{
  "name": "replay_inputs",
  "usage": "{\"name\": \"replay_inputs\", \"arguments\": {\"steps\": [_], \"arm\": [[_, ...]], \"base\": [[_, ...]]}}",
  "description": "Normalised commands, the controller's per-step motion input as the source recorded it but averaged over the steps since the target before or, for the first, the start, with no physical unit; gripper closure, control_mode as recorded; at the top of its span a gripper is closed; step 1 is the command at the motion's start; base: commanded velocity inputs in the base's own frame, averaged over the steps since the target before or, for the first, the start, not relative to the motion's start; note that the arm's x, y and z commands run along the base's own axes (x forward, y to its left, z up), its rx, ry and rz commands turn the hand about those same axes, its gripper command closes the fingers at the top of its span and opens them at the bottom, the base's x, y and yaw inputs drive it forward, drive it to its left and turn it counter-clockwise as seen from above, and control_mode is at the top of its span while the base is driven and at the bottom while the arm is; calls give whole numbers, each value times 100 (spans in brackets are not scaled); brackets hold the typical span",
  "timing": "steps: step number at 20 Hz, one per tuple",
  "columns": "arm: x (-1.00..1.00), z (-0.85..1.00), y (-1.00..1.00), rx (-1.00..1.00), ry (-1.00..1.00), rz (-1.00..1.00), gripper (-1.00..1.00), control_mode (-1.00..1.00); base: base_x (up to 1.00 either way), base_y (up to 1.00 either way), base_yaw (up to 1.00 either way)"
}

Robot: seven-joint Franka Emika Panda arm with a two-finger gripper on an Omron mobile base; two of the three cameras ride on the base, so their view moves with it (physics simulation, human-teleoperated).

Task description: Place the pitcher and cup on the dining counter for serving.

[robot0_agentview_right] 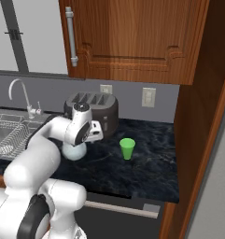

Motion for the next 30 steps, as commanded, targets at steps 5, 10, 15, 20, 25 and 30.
{"name": "replay_inputs", "arguments": {"steps": [5, 10, 15, 20, 25, 30], "arm": [[5, -23, 0, 9, 0, 0, -100, -100], [0, -35, 0, 6, 0, 0, 100, -100], [0, -13, 0, 1, 0, 0, 100, -100], [0, 0, 0, 0, 0, 0, 100, -100], [-13, 0, 0, 0, 0, 0, 100, -100], [-51, 2, 0, 0, -3, 0, 100, -100]], "base": [[0, 0, 0], [0, 0, 0], [0, 0, 0], [0, 0, 0], [0, 0, 0], [0, 0, 0]]}}
